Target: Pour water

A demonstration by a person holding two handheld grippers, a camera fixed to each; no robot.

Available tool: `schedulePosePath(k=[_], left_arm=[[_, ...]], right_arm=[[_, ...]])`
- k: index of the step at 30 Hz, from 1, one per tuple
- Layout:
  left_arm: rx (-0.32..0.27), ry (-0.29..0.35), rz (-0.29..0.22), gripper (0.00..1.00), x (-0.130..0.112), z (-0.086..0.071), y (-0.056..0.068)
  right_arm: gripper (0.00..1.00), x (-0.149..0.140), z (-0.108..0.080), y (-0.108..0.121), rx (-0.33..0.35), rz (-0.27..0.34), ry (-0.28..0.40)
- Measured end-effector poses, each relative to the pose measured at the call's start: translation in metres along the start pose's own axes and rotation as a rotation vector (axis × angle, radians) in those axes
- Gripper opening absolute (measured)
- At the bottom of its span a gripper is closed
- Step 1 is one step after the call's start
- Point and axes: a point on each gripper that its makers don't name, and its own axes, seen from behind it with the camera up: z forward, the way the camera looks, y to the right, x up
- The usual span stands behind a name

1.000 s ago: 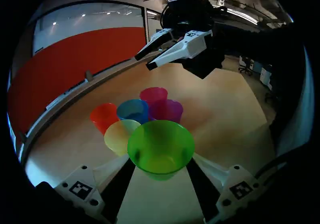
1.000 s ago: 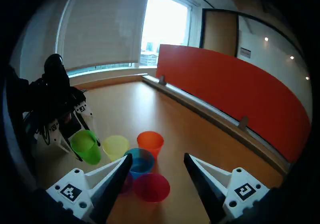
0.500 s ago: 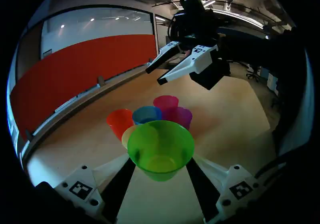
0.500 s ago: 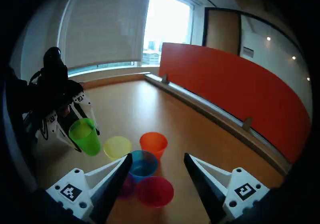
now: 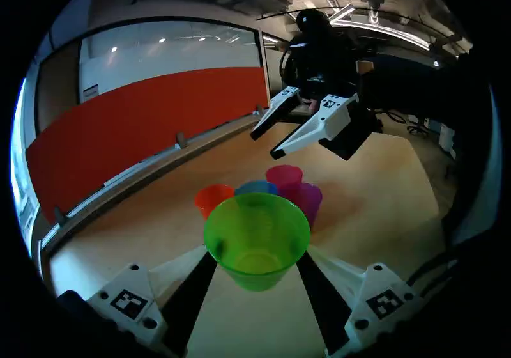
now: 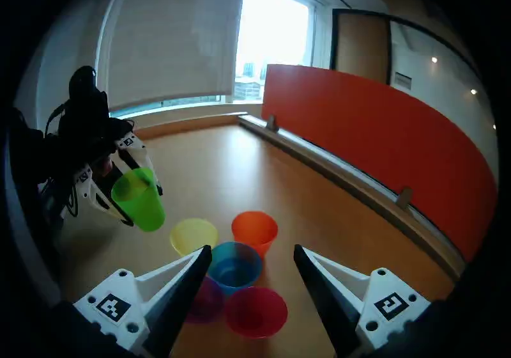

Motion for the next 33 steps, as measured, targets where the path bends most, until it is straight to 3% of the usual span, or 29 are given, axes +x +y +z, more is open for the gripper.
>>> schedulePosePath(k=[19,33], left_arm=[[0.095,0.056,-0.035,0.82,0.016,-0.021,-0.027],[0.137,0.090,-0.046,0.82,0.022,-0.035,-0.038]], right_arm=[[1.00,-0.017,0.019,-0.007,0.030,-0.003,-0.054],[1.00,-0.028,0.034,-0.012,0.045,0.000,-0.103]])
